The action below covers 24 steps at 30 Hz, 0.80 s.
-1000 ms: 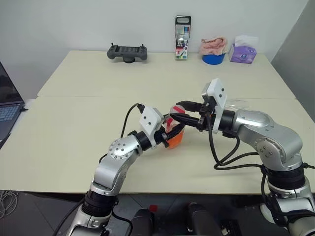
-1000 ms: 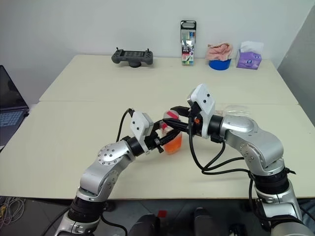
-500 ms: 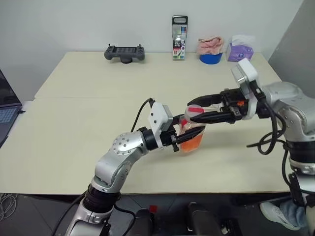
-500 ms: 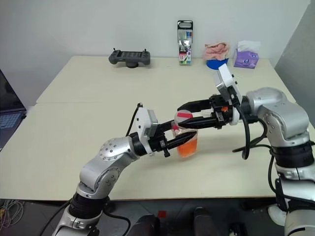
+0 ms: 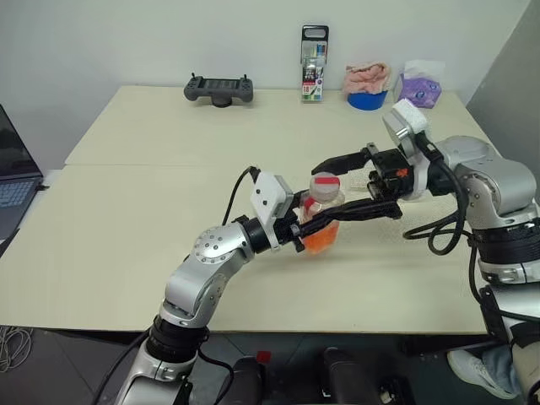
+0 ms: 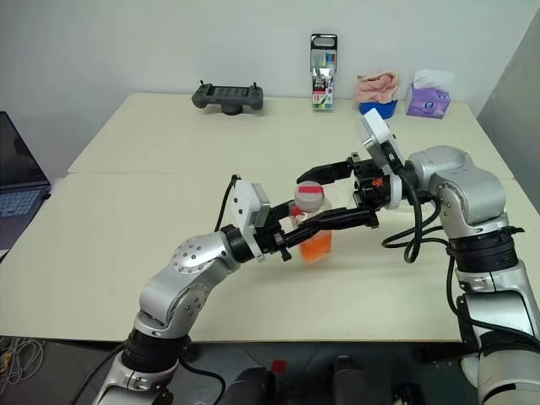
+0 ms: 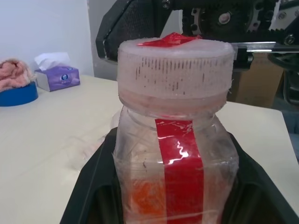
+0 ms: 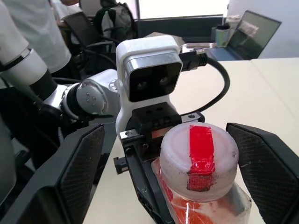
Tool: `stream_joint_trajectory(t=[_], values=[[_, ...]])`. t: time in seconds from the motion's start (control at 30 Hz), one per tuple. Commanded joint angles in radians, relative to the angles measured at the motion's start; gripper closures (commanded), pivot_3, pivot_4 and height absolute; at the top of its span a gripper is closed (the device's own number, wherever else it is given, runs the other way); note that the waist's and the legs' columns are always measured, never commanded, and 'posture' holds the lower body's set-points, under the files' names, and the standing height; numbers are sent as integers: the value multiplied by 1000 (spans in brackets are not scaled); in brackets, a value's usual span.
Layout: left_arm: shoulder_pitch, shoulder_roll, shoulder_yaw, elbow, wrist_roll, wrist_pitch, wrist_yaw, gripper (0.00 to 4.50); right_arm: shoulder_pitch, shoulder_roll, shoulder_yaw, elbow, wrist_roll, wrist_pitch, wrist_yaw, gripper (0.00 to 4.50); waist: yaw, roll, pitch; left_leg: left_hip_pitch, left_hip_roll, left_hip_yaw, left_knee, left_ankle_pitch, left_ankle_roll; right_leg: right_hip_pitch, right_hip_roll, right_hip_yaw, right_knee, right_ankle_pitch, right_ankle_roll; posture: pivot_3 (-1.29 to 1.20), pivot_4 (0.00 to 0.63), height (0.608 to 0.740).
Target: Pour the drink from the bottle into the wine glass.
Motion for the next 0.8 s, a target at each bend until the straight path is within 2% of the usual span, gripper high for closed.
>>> stream_joint_trajectory(t=[0.03,0.23,0.37,0.43,0.57,0.8], values=[[6,2,46,-21,0,-19,20,2628,42,16,-94,-126,27,1,-140,0,-1,0,0,0,0,0,0,0,0,0,0,0,0,0,0,0,150,740],[2,-4,28,-3,1,-27,2,2629,209,72,-196,-388,99,141,-470,0,2,0,0,0,0,0,0,0,0,0,0,0,0,0,0,0,150,740],[-4,-9,21,8,5,-36,-13,2629,290,101,-217,-546,151,237,-652,0,1,0,0,-1,-1,0,0,0,0,0,0,0,0,0,0,0,150,740],[-1,-7,14,10,9,-43,-24,2629,329,116,-200,-624,129,264,-755,0,1,0,0,0,0,0,0,0,0,0,0,0,0,-1,1,0,150,740],[3,-7,9,15,12,-49,-33,2629,339,192,-208,-687,120,306,-947,0,-1,0,0,0,0,0,0,0,0,0,1,1,0,-1,2,0,150,740],[-20,-18,6,53,34,-75,-40,2629,337,235,-162,-741,81,357,-1122,0,-1,0,0,0,0,0,0,0,0,0,1,0,0,-1,2,0,150,740]])
